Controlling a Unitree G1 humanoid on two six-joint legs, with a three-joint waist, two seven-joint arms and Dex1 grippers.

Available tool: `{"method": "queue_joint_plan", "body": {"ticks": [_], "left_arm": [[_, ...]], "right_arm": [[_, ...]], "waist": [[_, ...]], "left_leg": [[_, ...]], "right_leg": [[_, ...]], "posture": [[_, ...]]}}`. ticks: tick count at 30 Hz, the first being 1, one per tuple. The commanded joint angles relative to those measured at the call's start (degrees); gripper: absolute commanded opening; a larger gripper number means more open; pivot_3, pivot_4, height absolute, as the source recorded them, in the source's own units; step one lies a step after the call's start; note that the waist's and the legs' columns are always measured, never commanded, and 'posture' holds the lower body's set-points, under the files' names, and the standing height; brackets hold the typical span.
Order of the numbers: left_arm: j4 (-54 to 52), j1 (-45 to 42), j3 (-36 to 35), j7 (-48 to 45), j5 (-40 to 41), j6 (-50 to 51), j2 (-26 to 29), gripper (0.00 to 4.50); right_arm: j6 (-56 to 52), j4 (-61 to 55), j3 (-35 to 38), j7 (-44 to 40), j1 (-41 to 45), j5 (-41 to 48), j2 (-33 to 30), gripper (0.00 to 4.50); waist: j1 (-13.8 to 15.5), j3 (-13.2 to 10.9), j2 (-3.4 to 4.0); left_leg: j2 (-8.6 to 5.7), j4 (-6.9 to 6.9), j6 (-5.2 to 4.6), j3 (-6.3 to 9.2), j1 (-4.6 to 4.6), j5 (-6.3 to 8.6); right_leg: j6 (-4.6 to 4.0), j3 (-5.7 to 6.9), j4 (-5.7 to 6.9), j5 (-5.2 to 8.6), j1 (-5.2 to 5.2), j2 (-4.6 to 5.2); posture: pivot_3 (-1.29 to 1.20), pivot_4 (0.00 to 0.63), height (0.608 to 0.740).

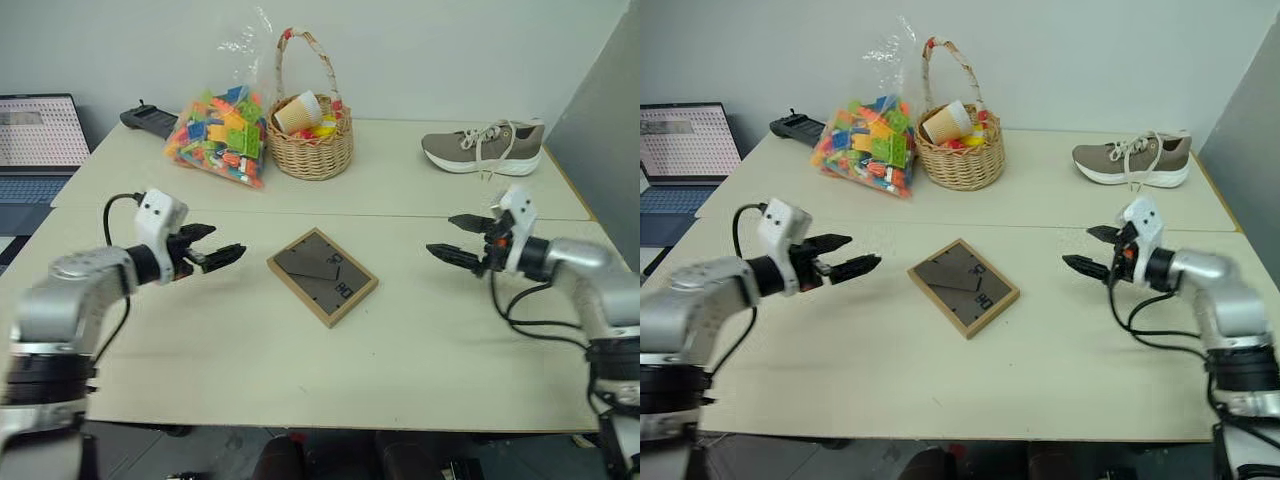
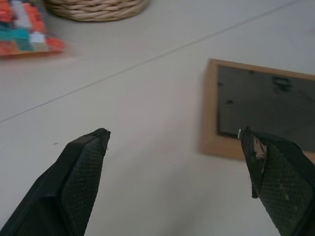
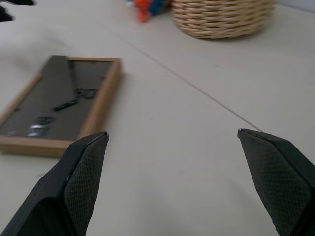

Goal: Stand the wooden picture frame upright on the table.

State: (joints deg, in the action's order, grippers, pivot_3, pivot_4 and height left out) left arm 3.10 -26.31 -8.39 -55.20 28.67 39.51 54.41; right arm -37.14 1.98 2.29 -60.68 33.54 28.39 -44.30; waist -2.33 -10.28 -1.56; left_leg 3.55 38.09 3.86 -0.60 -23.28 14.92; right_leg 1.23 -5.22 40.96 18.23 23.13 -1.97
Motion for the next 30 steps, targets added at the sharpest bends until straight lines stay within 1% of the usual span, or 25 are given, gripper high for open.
{"method": "queue_joint_plan", "body": {"ticks": [1,5,7,11,14,19,21,22,24,25,26,27,28,30], "left_arm": [[3.45,-2.87,3.05,-7.31,-3.65,-5.10,4.04,4.50],[4.81,-4.39,3.70,-7.37,-4.71,-6.42,2.63,4.50],[4.64,-4.47,3.68,-7.27,-4.87,-6.52,2.10,4.50],[4.92,-3.33,3.24,-9.11,-5.12,-6.05,3.15,4.50],[5.08,-3.68,2.69,-8.95,-5.04,-5.88,2.55,4.50],[5.05,-4.14,2.32,-9.25,-5.06,-6.10,2.55,4.50],[5.19,-4.03,1.61,-9.13,-4.53,-6.11,2.16,4.12],[5.12,-3.80,1.22,-9.19,-4.18,-6.07,2.07,4.01],[3.64,-2.30,0.32,-9.77,-3.19,-5.41,2.42,3.58],[3.26,-1.78,-0.23,-8.87,-3.12,-5.31,2.03,3.32],[3.02,-1.31,-0.85,-7.37,-3.04,-4.89,1.22,3.16],[2.74,-0.68,-1.34,-5.58,-3.24,-4.82,0.23,2.84],[2.12,0.35,-1.30,-2.67,-4.48,-5.55,-1.23,2.72],[-0.45,3.05,-0.89,3.83,-6.94,-5.97,-4.79,2.18]], "right_arm": [[-3.75,-0.19,-2.18,-6.00,3.69,2.48,-1.30,4.46],[0.41,2.76,-4.61,-7.71,3.89,-1.50,-1.95,4.46],[0.84,3.54,-4.71,-8.40,3.94,-1.92,-2.07,4.46],[2.28,5.79,-5.49,-10.14,5.32,-3.30,-2.24,4.46],[3.32,8.26,-5.52,-10.00,6.62,-4.24,-1.24,4.46],[3.91,8.90,-6.00,-11.12,7.67,-5.00,-0.62,4.46],[4.33,9.91,-6.28,-11.43,8.33,-5.53,-0.35,4.50],[4.36,10.08,-6.35,-11.49,8.49,-5.67,-0.24,4.50],[5.62,11.15,-6.83,-11.51,9.44,-6.46,0.46,4.14],[8.54,12.55,-7.80,-10.79,10.11,-8.45,1.12,3.96],[12.57,14.49,-9.01,-9.22,10.79,-11.20,2.15,3.76],[16.39,16.65,-10.19,-7.19,11.47,-13.97,3.41,3.39],[20.50,19.45,-11.32,-4.57,12.49,-16.84,5.27,3.26],[26.04,25.02,-12.96,0.27,14.81,-20.89,9.59,2.65]], "waist": [[-0.04,0.00,0.01],[-0.02,0.00,0.00],[0.01,-0.01,0.01],[0.16,-0.01,0.01],[0.10,-0.01,0.01],[0.07,-0.01,0.01],[0.08,-0.01,0.01],[0.08,-0.01,0.01],[0.03,-0.01,0.01],[-0.06,-0.01,0.01],[-0.22,-0.01,0.01],[-0.37,-0.01,0.01],[-0.45,-0.01,0.01],[-0.73,0.00,0.00]], "left_leg": [[-0.01,0.00,-0.01,-0.03,0.00,-0.01],[-0.03,0.02,-0.06,-0.06,-0.08,-0.01],[-0.01,0.04,-0.11,-0.08,-0.17,0.02],[0.01,0.11,-0.11,-0.03,-0.49,0.02],[0.01,0.16,-0.11,-0.03,-0.49,0.02],[0.02,0.28,-0.12,-0.02,-0.50,0.02],[0.01,0.29,-0.12,-0.02,-0.51,0.02],[0.01,0.30,-0.12,-0.02,-0.52,0.03],[0.02,0.31,-0.12,-0.02,-0.52,0.03],[0.02,0.32,-0.12,-0.02,-0.52,0.03],[0.02,0.32,-0.12,-0.02,-0.51,0.03],[0.03,0.32,-0.12,-0.01,-0.51,0.03],[0.03,0.34,-0.12,-0.01,-0.51,0.03],[0.04,0.38,-0.12,0.00,-0.49,0.03]], "right_leg": [[0.00,-0.01,0.01,0.00,0.01,-0.02],[-0.01,-0.03,0.00,-0.01,0.09,-0.03],[-0.01,-0.02,-0.06,-0.01,0.14,-0.02],[-0.01,0.02,-0.07,-0.01,0.40,0.01],[-0.02,0.00,0.00,-0.01,0.42,0.01],[-0.02,0.06,0.11,-0.01,0.40,0.00],[-0.02,0.07,0.10,-0.01,0.40,0.00],[-0.02,0.07,0.10,-0.01,0.40,0.00],[-0.02,0.08,0.10,-0.01,0.40,0.00],[-0.02,0.06,0.11,-0.01,0.40,0.01],[-0.02,0.05,0.11,-0.01,0.41,0.01],[-0.02,0.06,0.12,-0.01,0.40,0.01],[-0.02,0.07,0.12,-0.01,0.39,0.01],[-0.01,0.05,0.16,-0.02,0.38,0.02]], "posture": [[0.00,0.150,0.740],[0.00,0.150,0.740],[0.00,0.150,0.740],[0.00,0.150,0.740],[0.00,0.150,0.740],[0.00,0.150,0.740],[0.00,0.150,0.740],[0.00,0.150,0.740],[0.00,0.150,0.740],[0.00,0.150,0.740],[0.00,0.150,0.740],[0.00,0.150,0.740],[0.00,0.150,0.740],[0.00,0.150,0.740]]}}
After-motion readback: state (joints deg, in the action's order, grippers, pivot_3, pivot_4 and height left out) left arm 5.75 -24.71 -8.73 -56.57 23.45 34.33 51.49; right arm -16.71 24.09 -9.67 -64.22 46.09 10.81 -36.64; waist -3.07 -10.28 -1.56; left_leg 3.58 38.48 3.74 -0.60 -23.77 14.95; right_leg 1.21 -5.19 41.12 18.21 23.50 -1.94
